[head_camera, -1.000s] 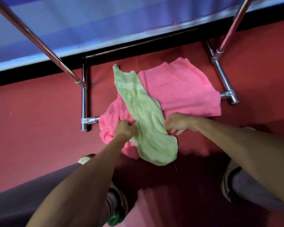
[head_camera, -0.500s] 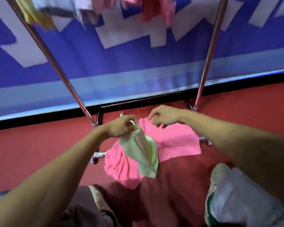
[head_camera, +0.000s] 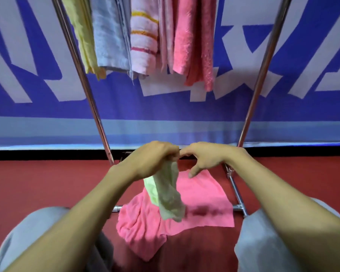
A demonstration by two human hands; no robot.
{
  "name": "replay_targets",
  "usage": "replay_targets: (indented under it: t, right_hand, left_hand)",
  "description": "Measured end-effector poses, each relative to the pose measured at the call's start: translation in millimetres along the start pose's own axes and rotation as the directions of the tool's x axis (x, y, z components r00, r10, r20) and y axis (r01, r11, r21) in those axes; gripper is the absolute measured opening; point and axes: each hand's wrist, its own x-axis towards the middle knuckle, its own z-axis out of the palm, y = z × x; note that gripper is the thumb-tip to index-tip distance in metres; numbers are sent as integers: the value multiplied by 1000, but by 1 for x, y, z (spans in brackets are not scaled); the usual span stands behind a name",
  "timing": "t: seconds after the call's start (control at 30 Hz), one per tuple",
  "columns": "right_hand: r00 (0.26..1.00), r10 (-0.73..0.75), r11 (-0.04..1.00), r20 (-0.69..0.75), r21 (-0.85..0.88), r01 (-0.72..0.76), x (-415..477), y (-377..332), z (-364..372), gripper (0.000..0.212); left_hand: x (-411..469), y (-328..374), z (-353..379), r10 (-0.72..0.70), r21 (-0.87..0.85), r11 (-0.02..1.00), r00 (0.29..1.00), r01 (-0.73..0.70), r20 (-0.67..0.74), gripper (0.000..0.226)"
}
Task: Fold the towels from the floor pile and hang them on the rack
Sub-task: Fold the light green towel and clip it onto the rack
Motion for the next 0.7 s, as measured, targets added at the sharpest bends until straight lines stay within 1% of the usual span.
replay_targets:
  t: [0.03,0.07,0.1,0.17,0.23,0.3,0.4,0.43,0.5,0.6,0.7]
  right_hand:
    - [1000,-10,1000,-7,27,10,4,-2,-2,58]
    - [999,-24,995,-26,92,26,6,-3,-3,53]
    - [998,-40,990,-40,135,45,7,-6,-5,47]
    - [998,-55,988,-39,142,60,5,-11,-5,37]
    - [998,-53,992,-18,117,54,1,-14,-2,27]
    - [998,-52,991,-38,123,56,-3,-17,1,25]
    - [994,-92,967,-57,233,103,-11,-24,4,29]
    - [993,-99,963,-57,246,110,-13,-27,6,25]
    - [993,-88,961,-74,256,104,-15,-29,8,14]
    - [997,-35,945,-69,321,55,-16,-29,8,18]
    - [996,-29,965,-79,259,48,-19,-35,10,18]
  left_hand:
    - [3,0,-2,-11,-24,1000,999,10,-41,20]
    - [6,1,-4,-21,-47,999,997,17,-73,22]
    - [6,1,-6,-28,-67,998,996,22,-86,21]
    - [4,3,-8,-19,-96,995,997,11,-80,16]
    - [0,7,-11,-13,-145,989,996,0,-86,16]
    - [-4,11,-13,-19,-201,980,993,-5,-118,18]
    - [-11,19,-20,-37,-272,962,985,-10,-166,19]
    - [-12,20,-23,-40,-287,958,983,-14,-181,17]
    - [-16,21,-27,-19,-246,969,979,-32,-204,16]
    - [-19,21,-30,16,-103,994,981,-37,-193,23]
    - [-20,21,-31,-26,-137,991,977,-3,-210,24]
